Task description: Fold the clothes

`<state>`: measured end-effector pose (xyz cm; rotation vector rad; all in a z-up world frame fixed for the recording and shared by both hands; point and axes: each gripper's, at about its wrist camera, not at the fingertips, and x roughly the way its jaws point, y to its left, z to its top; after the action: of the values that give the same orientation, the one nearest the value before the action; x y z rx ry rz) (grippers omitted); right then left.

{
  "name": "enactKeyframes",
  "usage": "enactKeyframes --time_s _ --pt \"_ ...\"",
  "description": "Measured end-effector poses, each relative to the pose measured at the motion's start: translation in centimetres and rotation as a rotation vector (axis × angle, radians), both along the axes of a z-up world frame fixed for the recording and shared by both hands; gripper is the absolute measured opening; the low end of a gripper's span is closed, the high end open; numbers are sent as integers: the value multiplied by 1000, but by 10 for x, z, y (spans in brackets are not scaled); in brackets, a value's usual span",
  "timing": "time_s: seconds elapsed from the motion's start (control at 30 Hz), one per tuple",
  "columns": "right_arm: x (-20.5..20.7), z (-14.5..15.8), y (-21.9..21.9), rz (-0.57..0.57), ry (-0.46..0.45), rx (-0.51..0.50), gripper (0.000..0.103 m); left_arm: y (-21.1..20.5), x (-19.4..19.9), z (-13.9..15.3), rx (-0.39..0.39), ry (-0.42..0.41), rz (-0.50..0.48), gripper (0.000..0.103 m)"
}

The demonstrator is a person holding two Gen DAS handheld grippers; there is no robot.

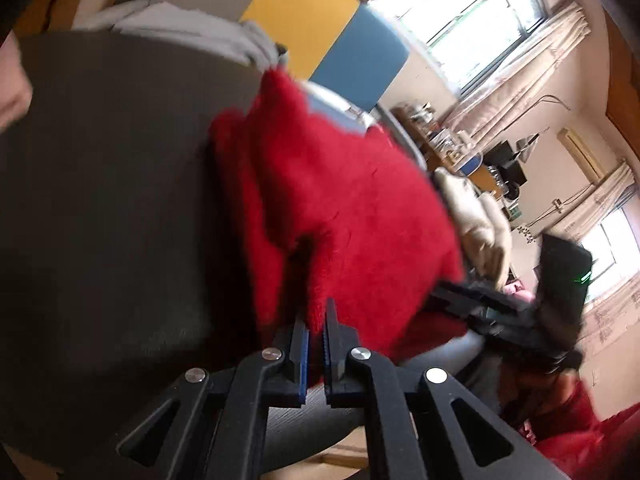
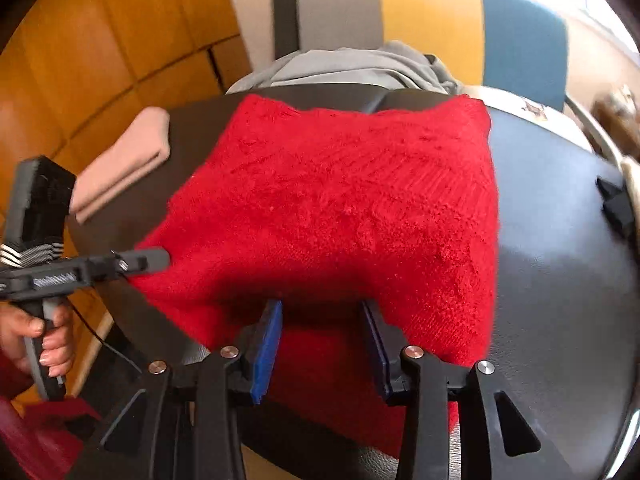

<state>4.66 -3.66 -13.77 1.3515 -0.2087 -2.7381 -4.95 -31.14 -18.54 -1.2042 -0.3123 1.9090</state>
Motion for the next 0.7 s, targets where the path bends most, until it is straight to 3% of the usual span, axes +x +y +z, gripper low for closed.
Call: enactKeyframes --time_s 0.1,0.2,0.3,0.37,0.4,0.47,0.5,0.53,0.67,0.7 --pt "-5 26 9 -12 80 -58 41 -7 4 -10 28 -3 14 4" --pt "-25 48 30 -135 115 -25 44 -9 5 -13 53 -10 30 4" --pt "-54 38 50 -228 53 5 44 -11 5 -17 80 -24 45 5" --pt "-79 20 57 -236 -30 12 29 -9 4 -20 93 -34 47 6" --pt "-90 10 50 -193 -78 30 29 -7 3 -22 100 -39 48 6" --pt "-98 11 23 -78 -77 107 26 -6 3 -24 107 -41 48 6" --pt "-102 14 6 -12 -77 143 6 -7 3 -24 104 -33 44 6" --pt "-103 14 -4 16 -77 166 1 -7 4 -24 104 -24 42 6" --pt "-108 14 -41 123 -70 248 0 -9 6 -25 116 -25 55 6" --pt "-107 20 -41 128 -43 217 1 -11 7 -24 118 -22 61 6"
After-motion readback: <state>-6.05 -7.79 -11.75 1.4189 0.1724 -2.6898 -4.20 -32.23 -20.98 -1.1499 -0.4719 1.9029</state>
